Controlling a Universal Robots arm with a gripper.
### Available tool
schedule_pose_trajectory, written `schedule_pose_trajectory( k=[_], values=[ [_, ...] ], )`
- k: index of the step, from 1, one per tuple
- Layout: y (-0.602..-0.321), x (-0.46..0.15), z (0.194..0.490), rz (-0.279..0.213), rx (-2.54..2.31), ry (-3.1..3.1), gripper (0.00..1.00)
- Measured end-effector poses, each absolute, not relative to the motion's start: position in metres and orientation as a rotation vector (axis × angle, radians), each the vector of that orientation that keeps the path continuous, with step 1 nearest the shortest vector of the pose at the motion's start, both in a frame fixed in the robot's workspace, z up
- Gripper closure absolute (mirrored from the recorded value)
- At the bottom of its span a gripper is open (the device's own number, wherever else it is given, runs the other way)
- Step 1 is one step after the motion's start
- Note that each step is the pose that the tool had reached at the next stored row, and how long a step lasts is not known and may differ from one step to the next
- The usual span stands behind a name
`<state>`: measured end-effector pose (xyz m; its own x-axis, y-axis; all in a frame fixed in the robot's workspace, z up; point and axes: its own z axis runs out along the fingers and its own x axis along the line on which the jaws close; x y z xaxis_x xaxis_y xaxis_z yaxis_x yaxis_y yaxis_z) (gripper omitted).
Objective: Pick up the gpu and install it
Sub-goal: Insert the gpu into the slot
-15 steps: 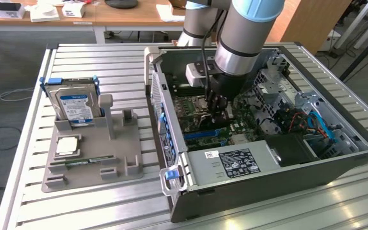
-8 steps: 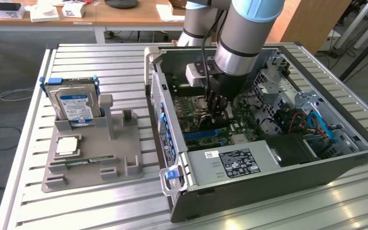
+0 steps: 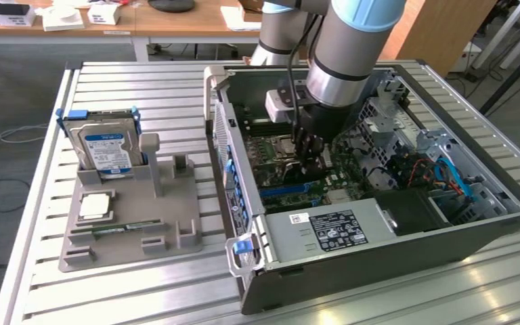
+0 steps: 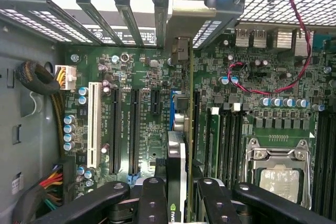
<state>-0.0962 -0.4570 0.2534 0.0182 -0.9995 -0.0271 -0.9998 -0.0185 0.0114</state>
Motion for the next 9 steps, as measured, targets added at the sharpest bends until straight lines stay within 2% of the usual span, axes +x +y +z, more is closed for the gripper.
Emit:
schedule_pose_trajectory(
  k=[9],
  values=[
    [-0.4587, -0.0967, 0.2534, 0.043, -2.234, 2.193, 0.73]
  ],
)
